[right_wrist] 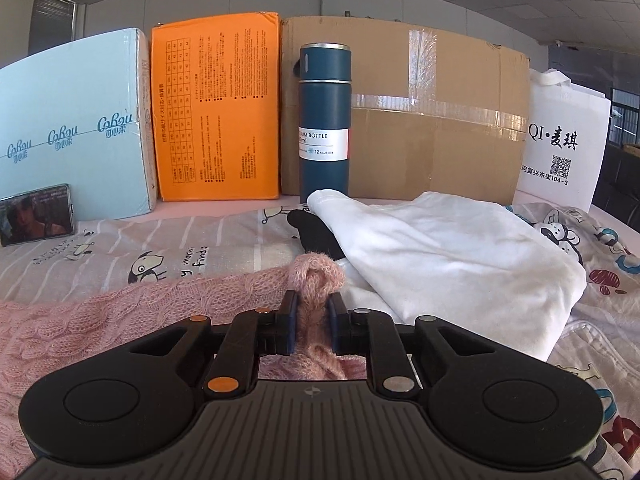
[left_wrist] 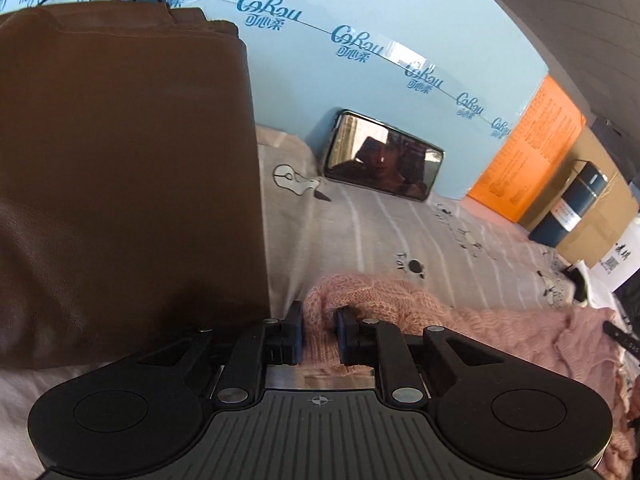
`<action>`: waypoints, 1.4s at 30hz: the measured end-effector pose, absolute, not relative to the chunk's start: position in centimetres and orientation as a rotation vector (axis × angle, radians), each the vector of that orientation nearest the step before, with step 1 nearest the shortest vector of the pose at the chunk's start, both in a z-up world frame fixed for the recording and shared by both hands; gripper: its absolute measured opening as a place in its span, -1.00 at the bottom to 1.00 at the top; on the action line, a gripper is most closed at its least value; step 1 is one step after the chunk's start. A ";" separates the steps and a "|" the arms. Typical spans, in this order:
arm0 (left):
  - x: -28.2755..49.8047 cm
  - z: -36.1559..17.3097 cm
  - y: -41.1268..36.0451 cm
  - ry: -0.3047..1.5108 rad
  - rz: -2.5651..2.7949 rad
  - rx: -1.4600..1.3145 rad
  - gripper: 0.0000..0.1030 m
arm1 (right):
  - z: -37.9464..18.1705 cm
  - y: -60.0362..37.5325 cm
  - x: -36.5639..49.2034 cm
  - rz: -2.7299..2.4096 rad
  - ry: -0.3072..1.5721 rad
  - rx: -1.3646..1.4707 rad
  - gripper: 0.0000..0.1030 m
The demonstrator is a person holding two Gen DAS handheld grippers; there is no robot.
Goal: Fold clothes
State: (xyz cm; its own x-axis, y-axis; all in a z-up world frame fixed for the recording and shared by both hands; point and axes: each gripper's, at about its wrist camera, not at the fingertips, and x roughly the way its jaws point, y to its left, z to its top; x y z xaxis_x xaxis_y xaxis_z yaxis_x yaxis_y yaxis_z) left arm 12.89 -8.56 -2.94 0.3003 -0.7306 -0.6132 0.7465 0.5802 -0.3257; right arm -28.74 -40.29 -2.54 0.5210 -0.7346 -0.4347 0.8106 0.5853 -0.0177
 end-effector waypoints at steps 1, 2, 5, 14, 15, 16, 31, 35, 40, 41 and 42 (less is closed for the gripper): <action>12.9 -2.7 -8.6 0.776 -0.974 0.054 -0.76 | -2.5 -40.2 -28.7 -0.936 0.424 0.189 -0.72; 12.6 -2.0 -8.7 0.719 -0.963 0.110 -0.76 | -2.4 -40.2 -28.7 -0.939 0.417 0.183 -0.72; 11.8 -0.7 -9.3 0.611 -0.954 0.284 -0.73 | -2.3 -40.2 -28.8 -0.953 0.408 0.172 -0.72; 13.3 3.3 -6.2 0.708 -1.094 -0.064 -0.67 | -2.8 -40.7 -29.0 -0.961 0.417 0.200 -0.71; 13.4 3.4 -6.3 0.711 -1.059 -0.050 -0.53 | -2.8 -40.8 -29.0 -0.959 0.417 0.204 -0.70; 13.5 3.5 -6.5 0.713 -1.017 -0.029 -0.35 | -2.8 -40.8 -29.1 -0.957 0.416 0.209 -0.70; 9.2 -0.1 -10.2 0.628 -0.985 0.258 0.23 | -3.3 -41.8 -29.8 -0.944 0.411 0.302 -0.53; 8.7 -2.7 -12.5 0.622 -0.930 0.353 0.21 | -3.4 -41.8 -29.9 -0.947 0.415 0.312 -0.44; 6.4 -2.1 -11.9 0.493 -0.952 0.381 -0.82 | -3.7 -42.2 -29.9 -0.937 0.438 0.340 -0.39; 6.0 -1.7 -11.5 0.456 -0.941 0.373 -0.82 | -3.7 -42.2 -29.9 -0.935 0.439 0.342 -0.39; 5.6 -1.2 -11.0 0.432 -0.903 0.376 -0.82 | -3.7 -42.2 -29.9 -0.936 0.438 0.342 -0.39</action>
